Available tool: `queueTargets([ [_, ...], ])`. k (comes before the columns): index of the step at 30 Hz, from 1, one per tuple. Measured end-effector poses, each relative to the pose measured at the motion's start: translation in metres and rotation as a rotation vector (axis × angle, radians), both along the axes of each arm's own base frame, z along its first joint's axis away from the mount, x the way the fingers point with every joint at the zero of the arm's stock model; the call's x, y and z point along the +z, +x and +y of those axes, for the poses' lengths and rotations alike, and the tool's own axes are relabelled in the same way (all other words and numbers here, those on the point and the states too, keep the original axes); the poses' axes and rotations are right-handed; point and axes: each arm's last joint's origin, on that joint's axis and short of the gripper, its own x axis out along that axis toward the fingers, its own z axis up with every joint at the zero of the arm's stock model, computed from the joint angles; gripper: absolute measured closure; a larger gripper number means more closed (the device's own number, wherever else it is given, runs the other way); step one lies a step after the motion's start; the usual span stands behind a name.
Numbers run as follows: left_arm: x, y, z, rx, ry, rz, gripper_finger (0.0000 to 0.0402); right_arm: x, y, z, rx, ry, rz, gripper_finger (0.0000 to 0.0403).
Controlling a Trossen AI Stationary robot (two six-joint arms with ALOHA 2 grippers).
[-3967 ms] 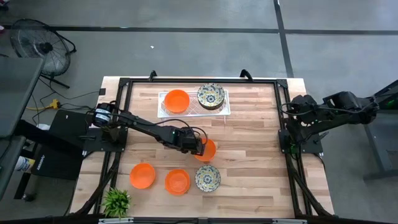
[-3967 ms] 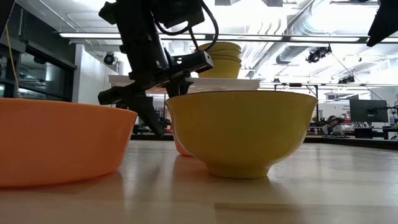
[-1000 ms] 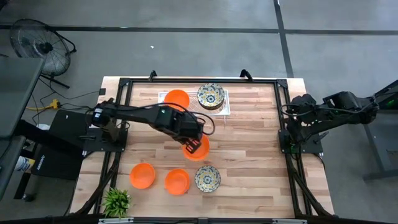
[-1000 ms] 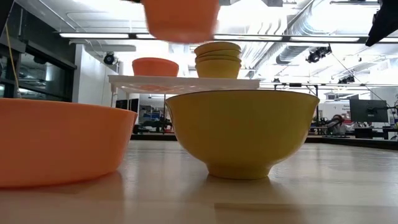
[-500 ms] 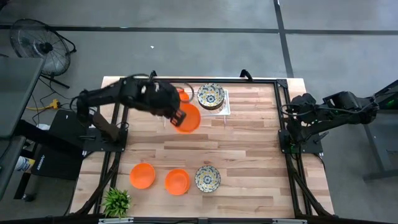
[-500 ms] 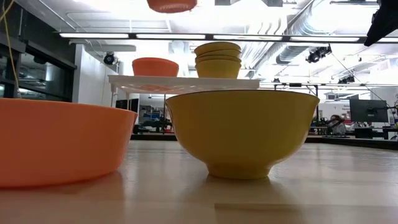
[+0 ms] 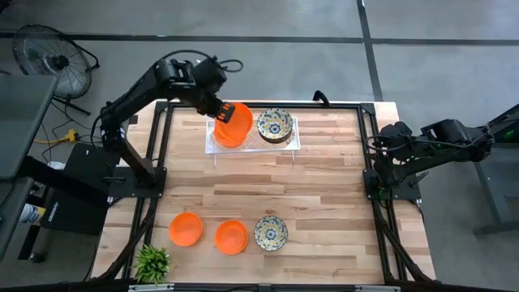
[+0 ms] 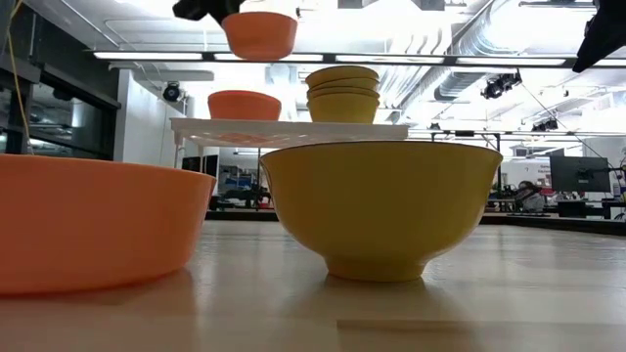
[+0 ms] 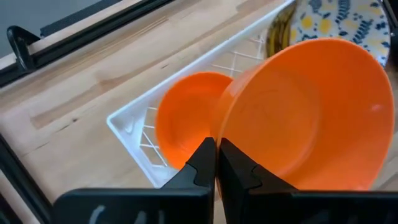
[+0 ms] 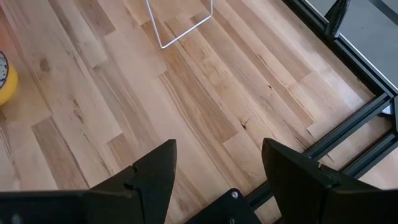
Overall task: Pick & Place Mini bowls
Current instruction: Stack the orange bowl on the other orange bowls on the shelf
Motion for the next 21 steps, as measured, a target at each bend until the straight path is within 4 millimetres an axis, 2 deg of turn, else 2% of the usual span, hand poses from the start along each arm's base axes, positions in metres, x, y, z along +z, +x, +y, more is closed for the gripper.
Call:
queueTargets([
  [7,-0.008,0.004,0.017,-0.019,-0.018,0.03,0.0401,0.0,0.0,0.0,-0.001,0.0,-0.001,0.0178],
  [14,-0.012,0.009,0.02,-0.008,0.0,0.059,0.0401,0.0,0.0,0.0,-0.003,0.0,-0.001,0.0178],
  [21,-0.031,0.016,0.017,0.052,-0.058,0.111,0.0401,0.0,0.0,0.0,-0.003,0.001,-0.002,0.0178],
])
